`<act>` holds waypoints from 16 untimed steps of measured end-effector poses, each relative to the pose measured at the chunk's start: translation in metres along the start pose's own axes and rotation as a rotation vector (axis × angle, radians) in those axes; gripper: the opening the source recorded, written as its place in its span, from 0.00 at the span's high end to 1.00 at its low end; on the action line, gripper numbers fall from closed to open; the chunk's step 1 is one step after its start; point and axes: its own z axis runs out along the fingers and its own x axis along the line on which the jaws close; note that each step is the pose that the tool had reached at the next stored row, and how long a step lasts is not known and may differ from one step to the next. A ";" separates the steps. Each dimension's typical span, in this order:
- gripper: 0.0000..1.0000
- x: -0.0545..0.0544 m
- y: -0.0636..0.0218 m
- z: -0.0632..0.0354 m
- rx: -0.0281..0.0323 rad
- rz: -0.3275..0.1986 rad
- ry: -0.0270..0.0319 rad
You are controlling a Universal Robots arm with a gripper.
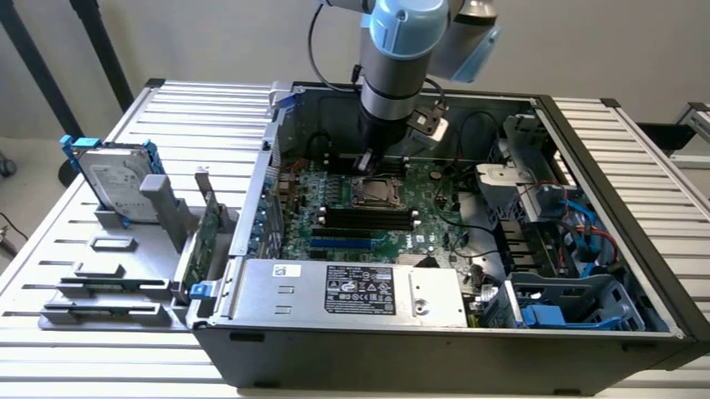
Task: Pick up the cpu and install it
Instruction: 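Install the first cpu locking lever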
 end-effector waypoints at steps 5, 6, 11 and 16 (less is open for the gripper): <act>0.89 0.001 0.0022 0.0004 -0.0001 0.000 -0.0006; 0.89 0.001 0.0026 0.0005 -0.0002 0.000 -0.0007; 0.89 0.002 0.0045 0.0012 -0.0004 -0.001 -0.0013; 0.89 0.003 0.0072 0.0017 -0.0004 -0.001 -0.0016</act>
